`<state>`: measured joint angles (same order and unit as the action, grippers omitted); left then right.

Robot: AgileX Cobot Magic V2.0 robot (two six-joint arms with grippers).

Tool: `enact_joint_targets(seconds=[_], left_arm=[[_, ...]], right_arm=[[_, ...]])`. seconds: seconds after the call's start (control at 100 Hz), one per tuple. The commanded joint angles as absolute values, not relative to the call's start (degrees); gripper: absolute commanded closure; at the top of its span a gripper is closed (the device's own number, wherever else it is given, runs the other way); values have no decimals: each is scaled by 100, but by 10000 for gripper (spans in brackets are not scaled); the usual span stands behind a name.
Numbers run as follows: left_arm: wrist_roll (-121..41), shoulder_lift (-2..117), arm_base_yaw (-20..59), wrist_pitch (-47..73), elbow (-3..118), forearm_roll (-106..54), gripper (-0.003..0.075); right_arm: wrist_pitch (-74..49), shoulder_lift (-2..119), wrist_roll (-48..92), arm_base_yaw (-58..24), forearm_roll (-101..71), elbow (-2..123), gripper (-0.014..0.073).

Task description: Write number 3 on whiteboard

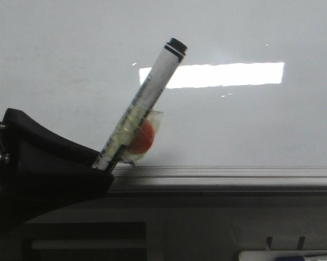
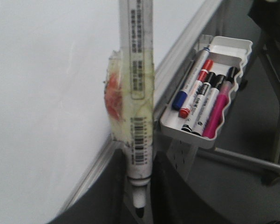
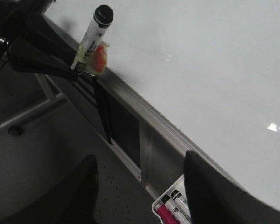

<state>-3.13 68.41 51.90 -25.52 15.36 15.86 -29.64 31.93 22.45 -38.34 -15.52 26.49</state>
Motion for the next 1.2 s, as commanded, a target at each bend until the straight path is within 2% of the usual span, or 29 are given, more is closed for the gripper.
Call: enact_joint_targets(seconds=[0.0,0.31,0.81,1.0,1.09,1.19], left_arm=[[-345,6618,5172,-2843,1655,2051,741],[-1078,6140,5172,-2603,1655,2213,741],[-1078,6140,5172,-2522,1655,2629,741],[-1078,6140,5172,-2522,1655,2641,741],[-1078,6140,5172,-2522,1655,2742,741],[-1078,6140,5172,-2522,1655,2778,741]], right_arm=[[-2309,3796,2657,-4124,-1603,3138,206],[-2190,5375,2881,-4964,-1603,4238,206],[-2105,6173,2881,-5419,-1603,4559,216],[-2075,6188,2881,-5419,-1603,4559,380],[-2077,6188,2881,-5419,-1603,4559,489],[-2077,6188,2881,-5419,-1603,4559,648]])
